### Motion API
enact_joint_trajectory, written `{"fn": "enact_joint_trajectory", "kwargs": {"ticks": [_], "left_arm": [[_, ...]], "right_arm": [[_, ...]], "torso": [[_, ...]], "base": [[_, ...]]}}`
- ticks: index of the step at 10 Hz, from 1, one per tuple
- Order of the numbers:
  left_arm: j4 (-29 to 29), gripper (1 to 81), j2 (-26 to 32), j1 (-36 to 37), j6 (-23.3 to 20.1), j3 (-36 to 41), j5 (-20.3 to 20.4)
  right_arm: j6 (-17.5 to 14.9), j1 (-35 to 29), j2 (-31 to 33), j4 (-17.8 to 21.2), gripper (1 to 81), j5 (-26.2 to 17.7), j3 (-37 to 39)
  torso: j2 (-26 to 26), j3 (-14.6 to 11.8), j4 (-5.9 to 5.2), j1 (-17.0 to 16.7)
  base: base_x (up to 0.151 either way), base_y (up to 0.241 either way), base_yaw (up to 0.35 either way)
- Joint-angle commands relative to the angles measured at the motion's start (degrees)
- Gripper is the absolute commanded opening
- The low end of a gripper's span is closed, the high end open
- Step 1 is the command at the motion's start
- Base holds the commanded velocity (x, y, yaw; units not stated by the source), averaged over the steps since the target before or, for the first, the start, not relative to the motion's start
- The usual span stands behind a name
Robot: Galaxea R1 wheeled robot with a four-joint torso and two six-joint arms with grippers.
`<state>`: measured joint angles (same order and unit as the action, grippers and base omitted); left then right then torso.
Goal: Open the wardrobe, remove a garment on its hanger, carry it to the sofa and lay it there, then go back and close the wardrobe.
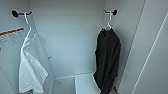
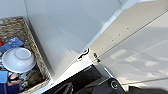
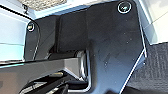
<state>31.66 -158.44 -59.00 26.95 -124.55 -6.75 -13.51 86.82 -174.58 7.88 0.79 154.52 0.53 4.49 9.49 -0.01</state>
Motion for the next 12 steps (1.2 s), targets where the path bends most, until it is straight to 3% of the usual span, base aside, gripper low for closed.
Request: {"fn": "enact_joint_trajectory", "kwargs": {"ticks": [1, 3, 12], "left_arm": [[-0.28, 81.1, 0.14, 10.08, 1.52, 4.57, -3.34], [-0.28, 81.1, 0.74, 12.62, 2.31, 5.88, -3.79], [-0.11, 81.1, 6.38, 29.49, 10.05, 20.57, -15.75]], "right_arm": [[0.24, -2.74, -0.09, 0.47, 81.1, -3.25, -0.01], [0.32, -3.0, 0.09, 0.47, 81.1, -2.91, 0.07], [0.32, -3.8, -0.27, 0.39, 81.1, -2.99, 0.07]], "torso": [[0.0, 0.0, 0.0, 0.01], [-0.02, 0.02, 0.0, 0.01], [-0.05, 0.05, 0.0, 0.03]], "base": [[0.0, 0.0, 0.0], [0.0, 0.0, 0.0], [0.0, 0.0, 0.0]]}}
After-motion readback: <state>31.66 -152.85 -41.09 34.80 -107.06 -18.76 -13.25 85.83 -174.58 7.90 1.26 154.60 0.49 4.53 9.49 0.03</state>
